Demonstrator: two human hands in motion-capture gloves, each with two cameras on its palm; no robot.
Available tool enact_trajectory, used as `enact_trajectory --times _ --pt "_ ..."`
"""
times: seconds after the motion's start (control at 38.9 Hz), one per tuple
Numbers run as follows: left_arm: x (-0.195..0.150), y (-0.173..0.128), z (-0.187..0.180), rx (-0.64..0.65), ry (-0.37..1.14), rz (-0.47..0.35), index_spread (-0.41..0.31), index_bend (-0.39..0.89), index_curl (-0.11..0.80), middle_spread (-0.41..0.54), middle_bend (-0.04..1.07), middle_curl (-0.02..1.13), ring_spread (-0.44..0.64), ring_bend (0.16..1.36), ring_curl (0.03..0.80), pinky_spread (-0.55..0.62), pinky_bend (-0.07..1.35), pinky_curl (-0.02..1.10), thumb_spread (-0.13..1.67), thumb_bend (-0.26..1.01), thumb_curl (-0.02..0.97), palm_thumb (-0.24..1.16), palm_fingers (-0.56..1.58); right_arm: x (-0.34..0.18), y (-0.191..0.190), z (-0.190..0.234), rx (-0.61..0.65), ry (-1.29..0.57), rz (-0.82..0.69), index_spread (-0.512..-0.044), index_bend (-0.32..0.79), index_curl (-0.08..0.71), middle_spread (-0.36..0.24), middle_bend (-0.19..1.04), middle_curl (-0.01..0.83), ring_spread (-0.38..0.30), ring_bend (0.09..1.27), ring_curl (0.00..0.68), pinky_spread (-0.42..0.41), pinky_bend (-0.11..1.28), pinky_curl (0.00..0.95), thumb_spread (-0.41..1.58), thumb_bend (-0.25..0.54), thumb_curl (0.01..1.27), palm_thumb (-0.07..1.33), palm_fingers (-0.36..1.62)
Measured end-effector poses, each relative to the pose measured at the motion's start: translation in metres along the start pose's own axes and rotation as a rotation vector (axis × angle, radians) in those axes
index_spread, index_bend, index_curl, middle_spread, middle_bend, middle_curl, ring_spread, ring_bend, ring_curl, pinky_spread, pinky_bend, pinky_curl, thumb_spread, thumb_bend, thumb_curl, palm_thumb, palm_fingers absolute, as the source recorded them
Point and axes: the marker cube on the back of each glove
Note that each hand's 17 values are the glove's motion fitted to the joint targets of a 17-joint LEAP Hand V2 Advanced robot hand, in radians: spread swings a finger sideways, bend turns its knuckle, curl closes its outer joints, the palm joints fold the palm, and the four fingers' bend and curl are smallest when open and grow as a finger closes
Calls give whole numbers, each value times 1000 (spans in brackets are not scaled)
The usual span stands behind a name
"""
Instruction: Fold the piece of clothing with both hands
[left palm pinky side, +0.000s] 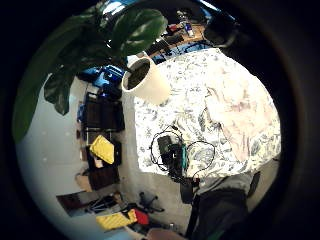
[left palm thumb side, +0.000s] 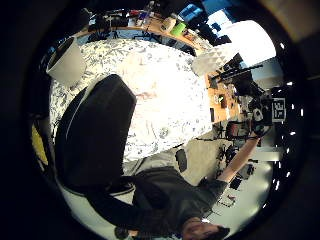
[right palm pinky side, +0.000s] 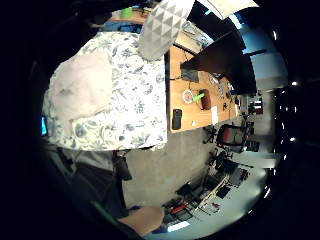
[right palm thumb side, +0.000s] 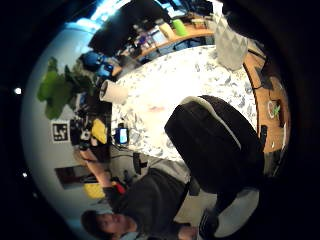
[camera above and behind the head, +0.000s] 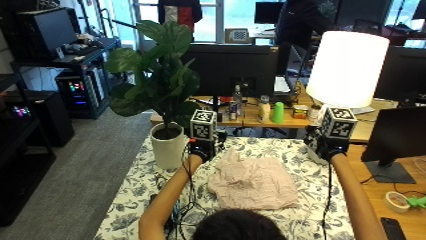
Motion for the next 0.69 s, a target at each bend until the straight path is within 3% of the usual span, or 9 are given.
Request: enact_trajectory --times 0.03,0.13,0.28,0.54,0.69 --pt "1 2 0 -4 -3 -5 -31 278 79 57 107 19 82 422 82 118 358 76 432 68 8 106 497 -1 3 -2 2 -4 0 -148 195 56 5 169 41 26 372 70 108 438 96 426 178 29 266 540" --pt "5 4 -1 -20 -29 -21 -51 300 146 75 119 70 117 465 158 166 380 146 713 75 22 123 469 -2 25 -16 11 -45 -1 -212 191 139 8 155 79 42 406 149 156 468 178 709 191 41 291 488" --pt "12 -1 -1 -21 -42 10 -73 312 214 87 127 104 138 499 207 203 384 195 978 76 48 138 444 3 34 -20 10 -51 -1 -262 177 197 10 177 130 55 413 196 194 469 224 980 191 59 309 474" --pt "34 11 17 37 -19 26 -83 305 290 95 135 139 153 511 240 218 388 241 1175 46 82 130 422 -7 35 -7 -28 -11 -16 -290 156 244 5 183 195 58 418 236 219 459 261 1195 166 86 320 471" --pt "63 38 61 -91 -55 108 -78 301 323 92 136 157 155 515 255 221 376 258 1201 19 102 120 425 -12 36 17 -100 11 -57 -296 151 260 2 178 223 56 421 255 223 462 279 1248 145 98 324 468"
